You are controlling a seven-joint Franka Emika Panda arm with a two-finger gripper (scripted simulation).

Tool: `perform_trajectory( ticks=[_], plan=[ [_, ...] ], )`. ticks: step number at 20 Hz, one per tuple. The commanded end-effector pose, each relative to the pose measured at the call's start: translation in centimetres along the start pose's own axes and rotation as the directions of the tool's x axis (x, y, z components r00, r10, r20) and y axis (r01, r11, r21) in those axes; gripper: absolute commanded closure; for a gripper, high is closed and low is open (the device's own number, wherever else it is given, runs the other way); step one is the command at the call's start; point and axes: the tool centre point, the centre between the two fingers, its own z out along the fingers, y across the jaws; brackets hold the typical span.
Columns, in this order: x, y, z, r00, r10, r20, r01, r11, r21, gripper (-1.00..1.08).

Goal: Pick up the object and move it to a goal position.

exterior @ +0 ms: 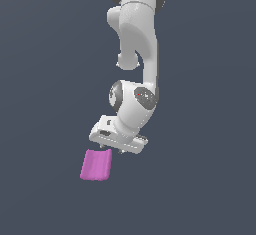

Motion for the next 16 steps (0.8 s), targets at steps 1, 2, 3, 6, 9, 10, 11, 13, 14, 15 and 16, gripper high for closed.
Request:
perform_trajectory(
  ticks=[1, 2, 3, 6, 9, 10, 11, 13, 14, 15, 16],
  plan=[
    [1.4, 0.1, 1.2, 0.999, -0.006, -0.043, 0.003, 0.998, -0.061, -0.60],
    [1.9, 0.0, 1.7, 0.998, -0.011, -0.060, 0.006, 0.997, -0.083, -0.60],
    [2.4, 0.0, 2.0, 0.997, -0.016, -0.077, 0.008, 0.995, -0.104, -0.60],
    [3.7, -0.3, 2.9, 0.992, -0.036, -0.122, 0.016, 0.987, -0.159, -0.60],
    [4.6, -0.8, 3.5, 0.985, -0.057, -0.160, 0.025, 0.979, -0.201, -0.60],
    [4.9, -0.9, 3.6, 0.983, -0.065, -0.171, 0.027, 0.977, -0.213, -0.60],
    [5.1, -1.1, 3.7, 0.981, -0.071, -0.181, 0.030, 0.974, -0.223, -0.60],
    [5.5, -1.3, 3.9, 0.977, -0.083, -0.197, 0.034, 0.970, -0.240, -0.60],
    [5.7, -1.5, 4.0, 0.975, -0.088, -0.204, 0.036, 0.968, -0.247, -0.60],
    [5.8, -1.6, 4.1, 0.973, -0.093, -0.210, 0.038, 0.967, -0.253, -0.60],
    [5.9, -1.7, 4.1, 0.972, -0.096, -0.214, 0.039, 0.965, -0.258, -0.60]
  ],
)
